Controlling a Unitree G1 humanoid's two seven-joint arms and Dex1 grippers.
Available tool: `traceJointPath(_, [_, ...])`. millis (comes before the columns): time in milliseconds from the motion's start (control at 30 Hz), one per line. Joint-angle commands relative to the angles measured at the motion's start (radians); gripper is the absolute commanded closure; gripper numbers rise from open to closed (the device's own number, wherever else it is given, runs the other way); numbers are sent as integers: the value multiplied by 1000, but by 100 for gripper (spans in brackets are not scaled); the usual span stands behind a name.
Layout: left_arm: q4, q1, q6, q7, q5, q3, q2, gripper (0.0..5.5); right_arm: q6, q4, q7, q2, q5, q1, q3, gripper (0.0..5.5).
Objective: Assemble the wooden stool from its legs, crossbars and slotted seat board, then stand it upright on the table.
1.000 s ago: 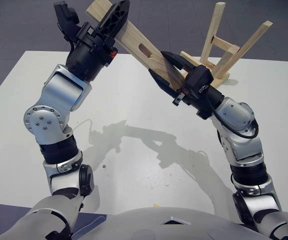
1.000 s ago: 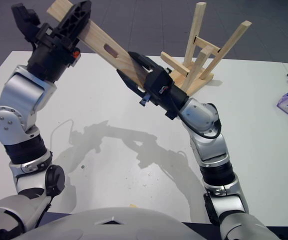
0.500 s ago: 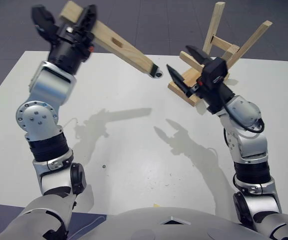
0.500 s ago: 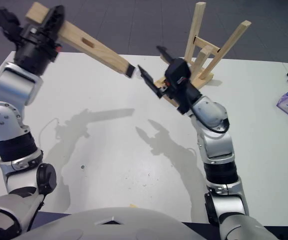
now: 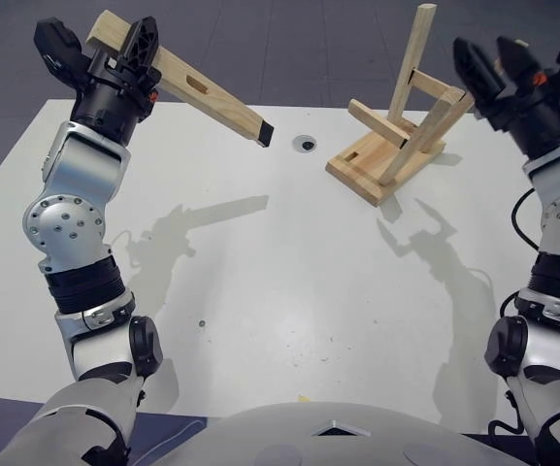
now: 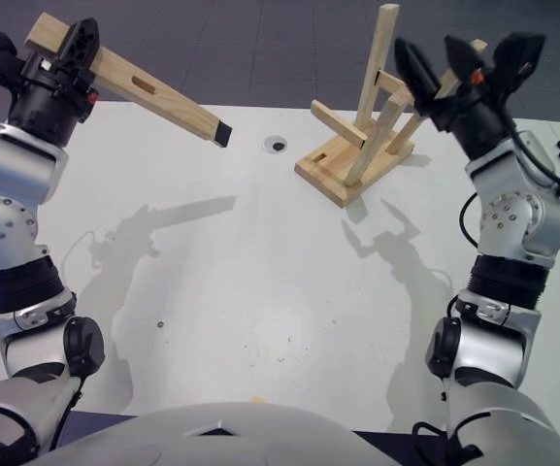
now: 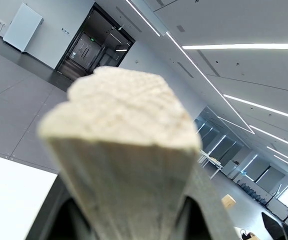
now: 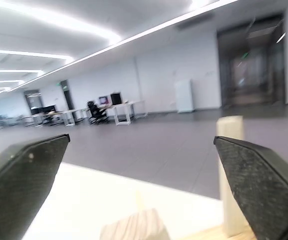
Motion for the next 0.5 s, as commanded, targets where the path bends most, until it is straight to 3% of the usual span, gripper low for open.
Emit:
traceJointPath(33, [-15,-15,25,-9,-8,-6,-10,445,-33,51,119,-54,-101,24,109,30])
traceJointPath(133, [-23,-9,34,-10,-3,-9,-13,445,-154,96,143,-65,-235,36,189,71])
traceJointPath(500, [-25,5,55,-46,13,-28,-20,445,-216,67,101,-4,-271,65,175,243])
